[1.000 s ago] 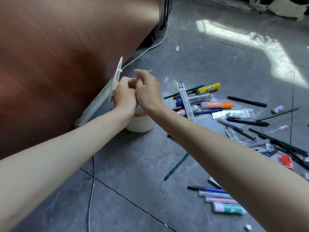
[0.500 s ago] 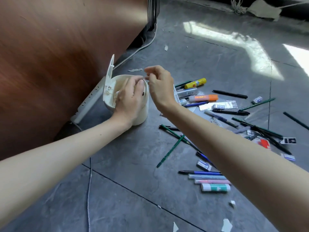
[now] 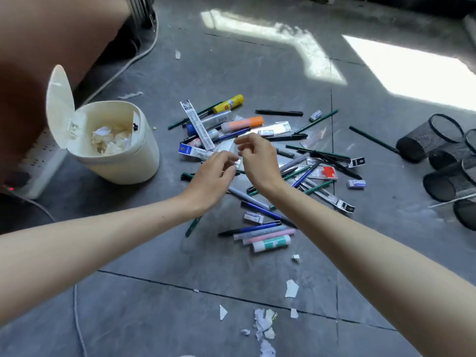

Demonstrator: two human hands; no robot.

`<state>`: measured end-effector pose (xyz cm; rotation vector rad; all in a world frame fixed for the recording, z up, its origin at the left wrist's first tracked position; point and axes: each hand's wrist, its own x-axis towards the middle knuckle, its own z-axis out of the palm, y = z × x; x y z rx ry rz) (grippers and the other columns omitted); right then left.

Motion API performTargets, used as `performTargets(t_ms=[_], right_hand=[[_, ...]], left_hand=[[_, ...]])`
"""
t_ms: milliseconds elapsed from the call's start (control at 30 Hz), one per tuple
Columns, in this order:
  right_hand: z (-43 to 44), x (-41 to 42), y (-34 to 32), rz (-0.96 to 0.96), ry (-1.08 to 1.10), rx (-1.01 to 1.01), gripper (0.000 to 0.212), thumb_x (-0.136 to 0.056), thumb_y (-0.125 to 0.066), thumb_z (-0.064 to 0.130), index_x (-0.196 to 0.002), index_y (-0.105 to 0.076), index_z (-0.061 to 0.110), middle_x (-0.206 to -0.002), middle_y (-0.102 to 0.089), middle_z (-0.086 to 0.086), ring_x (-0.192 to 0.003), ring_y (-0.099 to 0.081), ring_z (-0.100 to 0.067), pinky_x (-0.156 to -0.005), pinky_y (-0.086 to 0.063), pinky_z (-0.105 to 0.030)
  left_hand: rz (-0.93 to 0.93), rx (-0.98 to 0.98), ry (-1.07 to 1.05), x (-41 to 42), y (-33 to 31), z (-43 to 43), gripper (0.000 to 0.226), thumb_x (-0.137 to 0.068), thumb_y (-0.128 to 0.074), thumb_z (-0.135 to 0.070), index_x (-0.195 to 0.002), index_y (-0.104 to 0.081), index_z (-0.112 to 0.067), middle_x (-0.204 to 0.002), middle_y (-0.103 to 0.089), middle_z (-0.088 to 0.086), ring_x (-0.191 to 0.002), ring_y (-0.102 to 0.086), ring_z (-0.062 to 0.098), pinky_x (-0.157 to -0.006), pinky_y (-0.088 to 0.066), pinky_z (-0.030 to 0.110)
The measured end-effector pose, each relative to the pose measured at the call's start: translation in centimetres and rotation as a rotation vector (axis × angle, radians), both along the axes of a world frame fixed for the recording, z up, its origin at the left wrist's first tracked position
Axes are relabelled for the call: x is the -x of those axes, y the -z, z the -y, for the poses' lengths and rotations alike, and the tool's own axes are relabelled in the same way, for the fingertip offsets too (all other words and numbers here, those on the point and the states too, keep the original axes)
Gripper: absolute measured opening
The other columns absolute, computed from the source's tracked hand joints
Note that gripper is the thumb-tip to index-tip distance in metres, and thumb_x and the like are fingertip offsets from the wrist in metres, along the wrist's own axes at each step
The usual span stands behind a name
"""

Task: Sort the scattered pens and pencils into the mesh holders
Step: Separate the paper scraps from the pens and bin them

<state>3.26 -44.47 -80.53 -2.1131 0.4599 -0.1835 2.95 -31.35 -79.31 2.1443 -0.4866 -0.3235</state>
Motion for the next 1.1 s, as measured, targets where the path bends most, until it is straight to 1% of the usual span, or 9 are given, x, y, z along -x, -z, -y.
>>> performTargets(t_ms=[200, 300, 433, 633, 733, 833, 933, 1000, 1100], right_hand=[[4.6, 10.5, 1.3, -0.105, 0.098, 0.118, 0.033, -0.085, -0.043, -0.006, -0.107, -0.065, 0.004, -0.106, -0.067, -0.010, -0.100, -0.059, -0.021, -0.090, -0.043, -0.027], [6.3, 15.3, 3.3, -0.110, 0.084, 0.244, 0.030, -0.082, -0.047, -0.008, -0.104, -0.064, 0.002, -0.103, -0.064, -0.012, -0.099, -0.059, -0.027, -0.085, -0.039, -0.024], [6.9, 19.4, 4.6, -0.183, 0.095, 0.266, 0.023, -0.083, -0.050, -0.004, -0.099, -0.061, 0.008, -0.096, -0.060, -0.007, -0.090, -0.057, -0.025, -0.081, -0.046, -0.038], [4.9, 22.1, 6.1, -0.290, 0.033, 0.241, 0.006, -0.089, -0.056, 0.016, -0.091, -0.061, 0.014, -0.094, -0.053, -0.002, -0.090, -0.055, -0.020, -0.080, -0.044, -0.034], [3.1, 23.5, 6.5, -0.305, -0.111, 0.277, 0.007, -0.089, -0.056, 0.015, -0.087, -0.061, 0.011, -0.089, -0.048, 0.000, -0.086, -0.055, -0.021, -0.076, -0.044, -0.033], [1.8, 24.5, 6.6, -0.258, -0.224, 0.276, 0.007, -0.087, -0.057, 0.015, -0.085, -0.061, 0.010, -0.086, -0.046, 0.002, -0.082, -0.054, -0.021, -0.073, -0.046, -0.035], [1.1, 25.7, 6.7, -0.089, -0.320, 0.385, 0.021, -0.086, -0.053, 0.024, -0.099, -0.061, 0.011, -0.103, -0.049, -0.006, -0.090, -0.052, -0.023, -0.079, -0.047, -0.038], [0.8, 26.7, 6.7, 0.002, -0.432, 0.497, 0.037, -0.085, -0.054, 0.032, -0.117, -0.053, 0.014, -0.123, -0.041, -0.010, -0.103, -0.046, -0.024, -0.092, -0.036, -0.034], [0.6, 28.0, 7.2, 0.044, -0.566, 0.598, 0.063, -0.083, -0.053, 0.050, -0.133, -0.039, 0.016, -0.141, -0.028, -0.014, -0.119, -0.038, -0.024, -0.102, -0.026, -0.036]], left_hand=[[-0.101, -0.115, 0.329, 6.7, 3.4, 3.0, 0.018, -0.088, -0.053, -0.005, -0.102, -0.064, -0.010, -0.102, -0.063, 0.007, -0.089, -0.056, 0.017, -0.077, -0.042, 0.025], [-0.028, -0.131, 0.609, 10.0, 4.9, 3.0, 0.021, -0.086, -0.053, -0.003, -0.104, -0.063, -0.009, -0.109, -0.060, 0.007, -0.100, -0.054, 0.020, -0.085, -0.043, 0.030], [0.007, -0.304, 0.847, 11.4, 6.5, 1.9, 0.028, -0.092, -0.045, -0.011, -0.117, -0.057, -0.015, -0.122, -0.050, 0.002, -0.112, -0.050, 0.022, -0.092, -0.043, 0.035], [0.043, -0.284, 0.737, 10.3, 7.2, 0.8, 0.030, -0.091, -0.044, -0.003, -0.118, -0.057, -0.008, -0.120, -0.051, 0.008, -0.111, -0.050, 0.023, -0.095, -0.040, 0.034], [0.043, -0.251, 0.662, 10.2, 7.4, -0.6, 0.034, -0.088, -0.039, -0.012, -0.114, -0.059, -0.008, -0.113, -0.053, 0.009, -0.104, -0.053, 0.026, -0.090, -0.046, 0.041], [0.101, -0.223, 0.555, 11.0, 7.8, -3.7, 0.035, -0.088, -0.034, -0.023, -0.113, -0.055, -0.012, -0.116, -0.045, 0.006, -0.101, -0.046, 0.020, -0.093, -0.040, 0.033], [0.101, -0.296, 0.435, 13.4, 8.3, -8.1, 0.045, -0.089, -0.033, -0.036, -0.128, -0.045, -0.016, -0.133, -0.028, 0.002, -0.119, -0.035, 0.017, -0.107, -0.025, 0.026], [0.060, -0.331, 0.406, 15.1, 8.8, -10.8, 0.054, -0.091, -0.032, -0.044, -0.138, -0.035, -0.017, -0.141, -0.021, 0.000, -0.138, -0.019, 0.012, -0.113, -0.019, 0.030], [0.028, -0.342, 0.455, 16.8, 9.2, -12.9, 0.062, -0.094, -0.022, -0.057, -0.143, -0.022, -0.019, -0.148, -0.016, 0.000, -0.144, -0.003, 0.006, -0.117, -0.006, 0.023]])
